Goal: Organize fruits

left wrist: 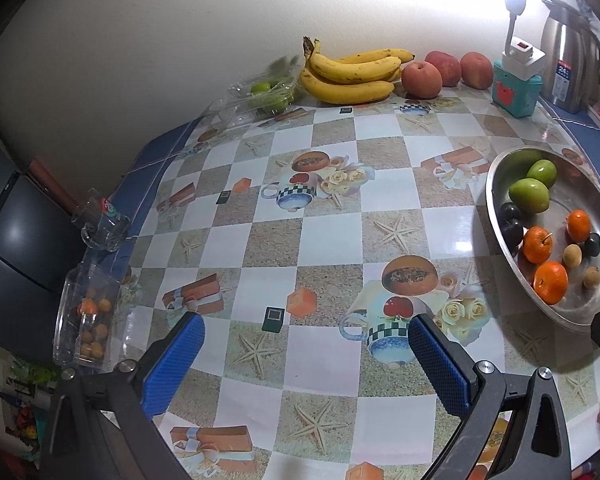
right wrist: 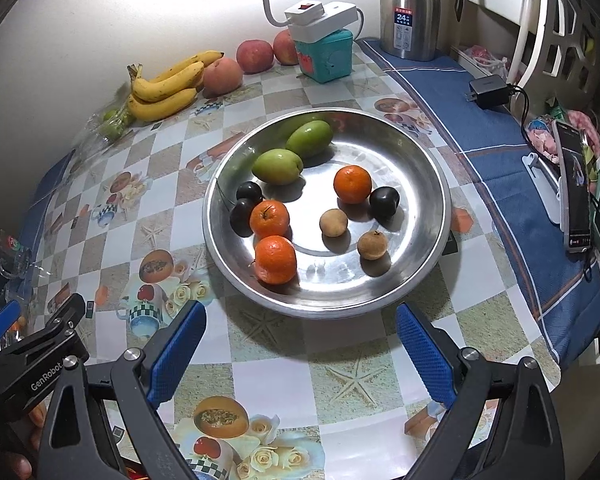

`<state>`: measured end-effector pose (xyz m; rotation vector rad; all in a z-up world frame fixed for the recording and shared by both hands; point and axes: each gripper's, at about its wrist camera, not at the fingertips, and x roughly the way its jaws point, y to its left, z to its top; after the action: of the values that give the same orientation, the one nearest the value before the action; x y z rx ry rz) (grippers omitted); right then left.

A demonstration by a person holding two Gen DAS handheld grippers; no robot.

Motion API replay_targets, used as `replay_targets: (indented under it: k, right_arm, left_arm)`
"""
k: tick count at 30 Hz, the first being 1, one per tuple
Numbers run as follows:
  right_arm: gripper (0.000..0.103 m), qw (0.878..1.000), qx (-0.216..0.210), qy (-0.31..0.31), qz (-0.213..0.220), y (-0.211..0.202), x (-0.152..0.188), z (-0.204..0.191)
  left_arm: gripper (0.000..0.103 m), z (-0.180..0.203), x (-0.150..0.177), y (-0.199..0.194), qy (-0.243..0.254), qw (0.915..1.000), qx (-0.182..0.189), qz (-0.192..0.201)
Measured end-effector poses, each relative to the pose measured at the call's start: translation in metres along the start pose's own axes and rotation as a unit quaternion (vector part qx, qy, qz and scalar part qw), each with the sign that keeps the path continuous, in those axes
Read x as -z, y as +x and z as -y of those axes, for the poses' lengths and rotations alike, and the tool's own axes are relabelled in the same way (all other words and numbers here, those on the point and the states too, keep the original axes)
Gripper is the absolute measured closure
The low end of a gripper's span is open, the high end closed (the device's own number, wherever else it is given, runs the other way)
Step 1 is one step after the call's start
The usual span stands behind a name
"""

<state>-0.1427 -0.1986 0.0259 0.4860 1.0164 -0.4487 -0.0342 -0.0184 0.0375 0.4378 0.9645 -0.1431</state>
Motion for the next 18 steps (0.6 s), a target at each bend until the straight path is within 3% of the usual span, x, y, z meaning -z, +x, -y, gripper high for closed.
replay_targets:
  k: [18]
  right_arm:
    - [0.007,1.000,0.003,-0.004,-0.005,0.0028,0.0003,-0.0026]
  left_arm:
    - [0.000,-0.0003,0.0005,0.0013,0.000,0.9999,0.010,-0.004]
